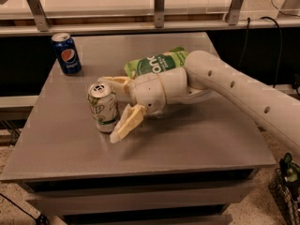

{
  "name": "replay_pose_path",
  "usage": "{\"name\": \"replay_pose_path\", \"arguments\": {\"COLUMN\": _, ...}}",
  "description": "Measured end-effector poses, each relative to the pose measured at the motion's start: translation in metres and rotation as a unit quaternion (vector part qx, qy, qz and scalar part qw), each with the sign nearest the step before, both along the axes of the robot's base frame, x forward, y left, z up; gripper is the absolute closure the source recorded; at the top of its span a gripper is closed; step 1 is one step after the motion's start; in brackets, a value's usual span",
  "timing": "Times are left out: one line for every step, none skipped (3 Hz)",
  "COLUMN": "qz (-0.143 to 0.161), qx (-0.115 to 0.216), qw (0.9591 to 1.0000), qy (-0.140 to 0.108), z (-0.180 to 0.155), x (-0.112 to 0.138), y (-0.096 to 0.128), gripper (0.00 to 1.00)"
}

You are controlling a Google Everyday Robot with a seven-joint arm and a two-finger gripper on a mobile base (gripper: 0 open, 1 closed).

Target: Knock 7up can over

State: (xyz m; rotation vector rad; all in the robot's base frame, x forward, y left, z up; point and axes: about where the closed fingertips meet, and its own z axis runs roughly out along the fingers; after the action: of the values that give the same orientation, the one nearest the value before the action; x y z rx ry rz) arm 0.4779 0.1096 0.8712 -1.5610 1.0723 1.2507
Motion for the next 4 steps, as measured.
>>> {"name": "replay_pose_path", "arguments": {"qz": 0.005, "qx": -0.013, "qw": 0.9999, "qy": -0.002, "z": 0.0, "x": -0.005, "y": 0.004, "gripper": 0.0}}
{"name": "replay_pose_path", "arguments": {"qz": 0.015, "qx": -0.026, "qw": 0.9995, "qy": 0.007, "z": -0.001, "x": -0.011, "y": 0.009, "gripper": 0.17}}
{"name": "replay_pose_path", "arguments": {"qz": 0.028, "qx": -0.029, "qw": 0.9989, "qy": 0.023, "z": -0.004, "x": -0.019, "y": 0.015, "gripper": 0.33}}
{"name": "replay_pose_path", "arguments": {"qz": 0.04, "qx": -0.029, "qw": 0.9982, "qy": 0.035, "z": -0.005, "x": -0.026, "y": 0.02, "gripper": 0.36}}
